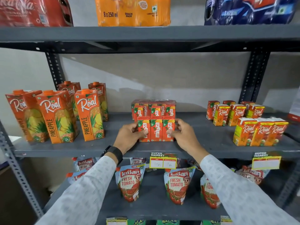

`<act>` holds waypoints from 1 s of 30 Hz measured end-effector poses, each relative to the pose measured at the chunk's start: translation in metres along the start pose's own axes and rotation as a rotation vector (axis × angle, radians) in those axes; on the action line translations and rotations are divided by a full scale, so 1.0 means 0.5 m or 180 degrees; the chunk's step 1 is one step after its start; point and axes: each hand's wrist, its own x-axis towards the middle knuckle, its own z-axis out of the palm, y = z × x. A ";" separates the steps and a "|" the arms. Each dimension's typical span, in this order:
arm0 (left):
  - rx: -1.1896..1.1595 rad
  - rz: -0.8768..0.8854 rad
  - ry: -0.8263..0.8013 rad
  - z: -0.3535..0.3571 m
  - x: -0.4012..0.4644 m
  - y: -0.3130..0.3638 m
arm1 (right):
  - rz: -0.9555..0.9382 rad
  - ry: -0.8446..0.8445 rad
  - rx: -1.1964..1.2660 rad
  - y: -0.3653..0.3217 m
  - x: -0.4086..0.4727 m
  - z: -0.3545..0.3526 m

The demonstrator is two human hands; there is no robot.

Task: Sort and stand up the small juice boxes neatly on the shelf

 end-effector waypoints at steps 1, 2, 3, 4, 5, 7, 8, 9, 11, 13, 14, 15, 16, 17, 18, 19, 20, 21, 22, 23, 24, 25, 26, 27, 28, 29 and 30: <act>0.0055 -0.0002 -0.0004 -0.001 -0.006 0.002 | -0.0016 0.0002 0.0000 -0.002 -0.006 -0.001; 0.0102 0.0006 -0.0012 -0.002 -0.010 0.003 | -0.0030 0.0002 -0.0001 -0.004 -0.012 -0.002; 0.0148 0.0011 -0.0014 -0.003 -0.017 0.006 | -0.0045 -0.0003 0.0008 -0.005 -0.018 -0.002; 0.0173 0.0016 -0.0011 -0.004 -0.021 0.007 | -0.0053 -0.0009 0.0004 -0.008 -0.024 -0.002; 0.0199 0.0012 -0.0006 -0.004 -0.026 0.009 | -0.0063 -0.0012 -0.0008 -0.011 -0.029 -0.003; 0.0233 0.0007 0.0006 -0.004 -0.035 0.011 | -0.0082 -0.0006 -0.0062 -0.013 -0.037 -0.005; 0.0232 0.0012 0.0003 -0.005 -0.037 0.011 | -0.0083 -0.0011 -0.0096 -0.015 -0.039 -0.005; 0.0239 0.0013 0.0000 -0.005 -0.040 0.012 | -0.0081 -0.0010 -0.0121 -0.015 -0.042 -0.006; 0.0257 0.0023 0.0006 -0.004 -0.045 0.014 | -0.0079 -0.0011 -0.0154 -0.018 -0.048 -0.008; 0.0276 0.0032 0.0027 -0.003 -0.049 0.017 | -0.0091 0.0000 -0.0173 -0.020 -0.052 -0.008; 0.0277 0.0044 0.0043 -0.002 -0.049 0.016 | -0.0095 0.0010 -0.0180 -0.022 -0.054 -0.008; 0.0295 0.0037 0.0054 -0.001 -0.050 0.018 | -0.0089 0.0017 -0.0182 -0.023 -0.056 -0.007; 0.0297 0.0042 0.0062 0.000 -0.051 0.018 | -0.0081 0.0031 -0.0189 -0.024 -0.058 -0.006; 0.0319 0.0034 0.0059 0.002 -0.053 0.019 | -0.0058 0.0037 -0.0184 -0.024 -0.060 -0.004; 0.0316 0.0049 0.0078 0.004 -0.053 0.017 | -0.0046 0.0039 -0.0188 -0.024 -0.063 -0.002; 0.0377 0.0044 0.0115 0.006 -0.058 0.019 | -0.0036 0.0040 -0.0201 -0.024 -0.066 -0.001; 0.0395 0.0078 0.0145 0.010 -0.061 0.017 | -0.0039 0.0054 -0.0200 -0.024 -0.069 0.001; 0.0444 0.0056 0.0166 0.013 -0.068 0.021 | -0.0037 0.0073 -0.0191 -0.026 -0.074 0.001; 0.0450 0.0061 0.0186 0.017 -0.069 0.017 | -0.0045 0.0090 -0.0167 -0.022 -0.075 0.002; 0.0493 0.0033 0.0181 0.019 -0.076 0.023 | -0.0028 0.0069 -0.0150 -0.025 -0.079 0.000; 0.0471 0.0027 0.0171 0.020 -0.076 0.019 | -0.0045 0.0033 -0.0124 -0.022 -0.080 0.000; 0.0486 0.0020 0.0178 0.020 -0.083 0.024 | -0.0038 0.0014 -0.0156 -0.029 -0.088 -0.002; 0.0457 0.0046 0.0174 0.019 -0.086 0.021 | -0.0056 -0.0017 -0.0166 -0.029 -0.092 -0.003; 0.0468 0.0044 0.0202 0.016 -0.094 0.027 | -0.0068 -0.0031 -0.0198 -0.036 -0.098 -0.007; 0.0369 0.0082 0.0225 0.013 -0.097 0.022 | -0.0095 -0.0040 -0.0183 -0.036 -0.103 -0.013; 0.0433 0.0139 0.0417 0.010 -0.100 0.028 | -0.0153 0.0098 -0.0272 -0.044 -0.109 -0.020; 0.0525 0.0188 0.0705 0.006 -0.103 0.031 | -0.0197 0.0278 -0.0374 -0.048 -0.112 -0.028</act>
